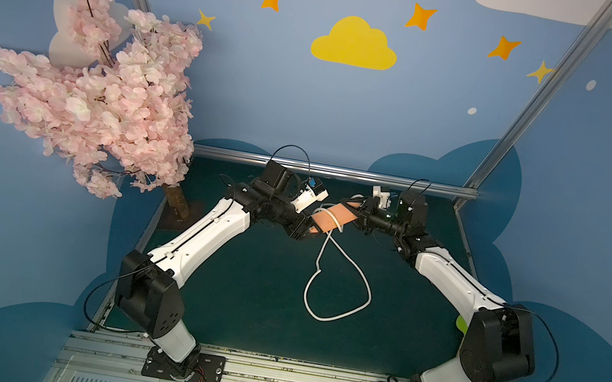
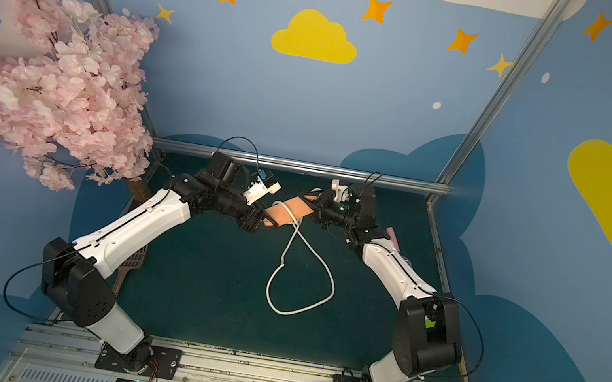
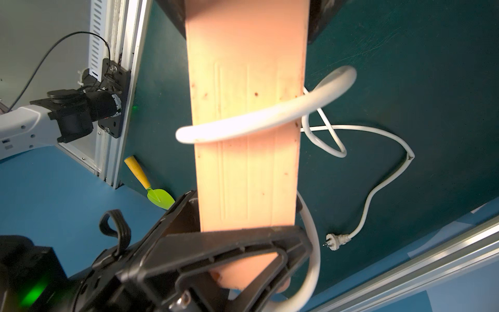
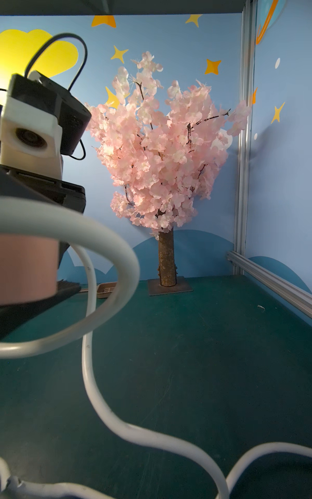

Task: Wrap the cord around the power strip
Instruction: Adjust the power strip, then wrap the power cord around the power strip.

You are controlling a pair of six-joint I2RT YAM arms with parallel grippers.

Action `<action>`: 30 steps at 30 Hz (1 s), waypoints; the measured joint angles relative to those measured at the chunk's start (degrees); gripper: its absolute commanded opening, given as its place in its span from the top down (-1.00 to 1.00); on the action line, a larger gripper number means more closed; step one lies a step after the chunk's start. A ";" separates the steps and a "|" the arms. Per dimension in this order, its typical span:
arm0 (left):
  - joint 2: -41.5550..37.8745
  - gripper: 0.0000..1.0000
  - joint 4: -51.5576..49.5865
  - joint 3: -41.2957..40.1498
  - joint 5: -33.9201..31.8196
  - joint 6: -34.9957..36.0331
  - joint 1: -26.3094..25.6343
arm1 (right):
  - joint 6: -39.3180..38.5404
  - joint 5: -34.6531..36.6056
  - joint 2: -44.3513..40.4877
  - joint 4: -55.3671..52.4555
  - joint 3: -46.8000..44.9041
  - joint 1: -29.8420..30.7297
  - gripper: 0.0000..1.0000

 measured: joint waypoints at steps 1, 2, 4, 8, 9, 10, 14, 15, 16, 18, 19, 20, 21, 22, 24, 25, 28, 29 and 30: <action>0.63 -0.22 -0.57 1.05 0.20 -0.02 -0.15 | -0.11 -0.20 0.02 0.24 0.00 0.09 0.99; 1.20 -0.18 -0.98 1.90 0.26 -0.02 -0.33 | -0.17 -0.37 0.04 0.44 0.00 0.15 0.99; 2.10 0.22 -1.75 3.10 0.26 0.20 -0.70 | -0.24 -0.55 0.20 0.87 0.00 0.24 0.98; 3.08 0.81 -3.15 4.28 -0.79 1.05 -0.61 | 0.92 -0.24 0.79 0.87 -0.31 0.09 0.05; 3.21 0.90 -3.61 4.55 -0.76 1.09 -0.52 | 0.79 -0.59 0.87 1.03 -0.42 -0.11 -0.23; 3.21 0.95 -4.11 4.63 -0.83 1.01 -0.52 | 0.13 -1.60 0.90 1.27 -0.59 -0.61 -0.38; 3.13 0.95 -5.18 4.66 -1.09 -0.79 0.92 | -11.15 -1.73 -1.57 -6.49 -0.96 -3.15 -0.62; 3.04 0.95 -5.14 4.76 -1.16 -1.86 1.81 | -15.58 0.17 -3.28 -10.69 -1.55 -3.50 -0.63; 2.91 0.95 -5.20 4.92 -1.18 -2.75 2.47 | -19.43 2.43 -4.96 -13.88 -2.25 -3.63 -0.63; 2.51 0.95 -5.11 5.62 -1.51 -4.66 3.65 | -27.15 8.39 -9.07 -20.41 -5.25 -1.18 -0.63; 2.43 0.95 -4.98 6.21 -1.62 -5.57 4.13 | -29.46 10.60 -10.08 -22.18 -6.71 0.87 -0.63; 2.32 0.95 -4.79 6.82 -1.64 -6.25 4.48 | -31.74 12.96 -10.60 -24.09 -8.41 4.04 -0.62; 2.21 0.95 -4.55 7.52 -1.66 -6.99 4.66 | -33.38 15.23 -10.12 -25.53 -9.75 7.45 -0.62; 2.10 0.95 -4.28 7.85 -1.66 -7.34 4.63 | -34.38 16.94 -8.85 -26.69 -10.60 10.19 -0.62; 1.77 0.95 -3.98 8.26 -1.66 -8.13 4.50 | -35.43 19.78 -4.28 -28.35 -11.39 15.47 -0.60; 1.68 0.95 -3.96 8.35 -1.70 -8.41 4.44 | -35.50 20.68 -2.08 -28.48 -11.37 17.11 -0.59; 1.68 0.95 -4.00 8.37 -1.81 -8.90 4.37 | -35.08 22.86 5.66 -29.07 -9.77 20.20 -0.53; 1.68 0.95 -4.00 8.37 -1.86 -9.09 4.37 | -34.84 23.34 8.68 -29.35 -8.11 20.72 -0.49; 1.68 0.95 -3.98 8.37 -1.86 -9.31 4.37 | -34.51 24.04 11.50 -29.73 -6.03 21.24 -0.45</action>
